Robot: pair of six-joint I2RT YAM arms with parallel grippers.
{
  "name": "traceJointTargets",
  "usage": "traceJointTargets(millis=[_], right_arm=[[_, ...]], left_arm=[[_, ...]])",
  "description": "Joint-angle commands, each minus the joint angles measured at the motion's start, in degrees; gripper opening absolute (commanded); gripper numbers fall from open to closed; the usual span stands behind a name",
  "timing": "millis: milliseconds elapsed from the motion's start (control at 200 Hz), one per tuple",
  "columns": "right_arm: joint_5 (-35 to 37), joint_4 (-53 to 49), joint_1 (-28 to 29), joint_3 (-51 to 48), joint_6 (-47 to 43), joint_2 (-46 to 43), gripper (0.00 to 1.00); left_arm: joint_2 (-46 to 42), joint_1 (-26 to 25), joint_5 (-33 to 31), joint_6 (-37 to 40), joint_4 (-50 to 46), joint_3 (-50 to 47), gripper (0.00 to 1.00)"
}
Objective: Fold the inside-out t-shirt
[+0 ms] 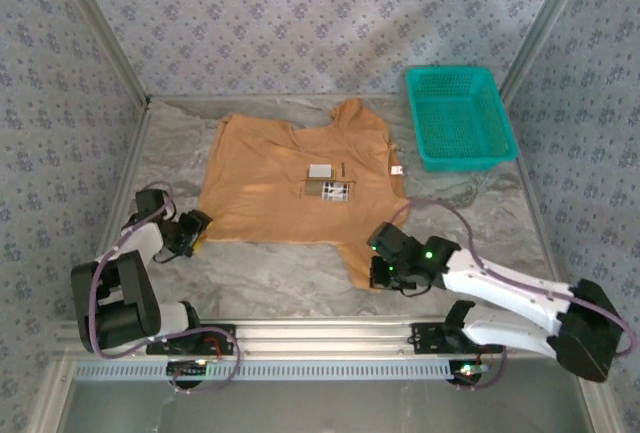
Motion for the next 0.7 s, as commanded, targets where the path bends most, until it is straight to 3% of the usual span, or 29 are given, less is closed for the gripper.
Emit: traceJointTargets(millis=[0, 175, 215, 310, 415, 535, 695], right_arm=[[-3.1, -5.4, 0.2, -4.6, 3.7, -4.1, 0.0], [-4.0, -2.5, 1.1, -10.2, 7.8, -6.8, 0.01], [-3.9, -1.9, 1.1, -10.4, 7.8, -6.6, 0.11], [-1.5, -3.6, 1.2, -8.0, 7.3, -6.0, 0.51], [3.8, -10.3, 1.2, -3.5, 7.0, -6.5, 0.63], [5.0, -12.7, 0.2, -2.4, 7.1, -7.2, 0.65], [2.0, -7.2, -0.7, -5.7, 7.0, -5.5, 0.47]], left_arm=[[0.6, 0.8, -5.0, 0.7, 1.4, -2.1, 0.6], [-4.0, -0.6, -3.5, -1.0, 1.2, -3.9, 0.58], [-5.3, -1.3, -3.9, -0.9, 0.2, -4.0, 0.58], [-8.8, -2.1, -5.7, 0.1, -3.7, -3.0, 0.59], [-13.3, -2.7, -9.5, 1.3, -9.3, -1.1, 0.6], [-18.6, -3.0, -13.4, 1.1, -13.8, -0.2, 0.6], [-20.8, -3.1, -15.4, -0.3, -14.8, -2.1, 0.59]])
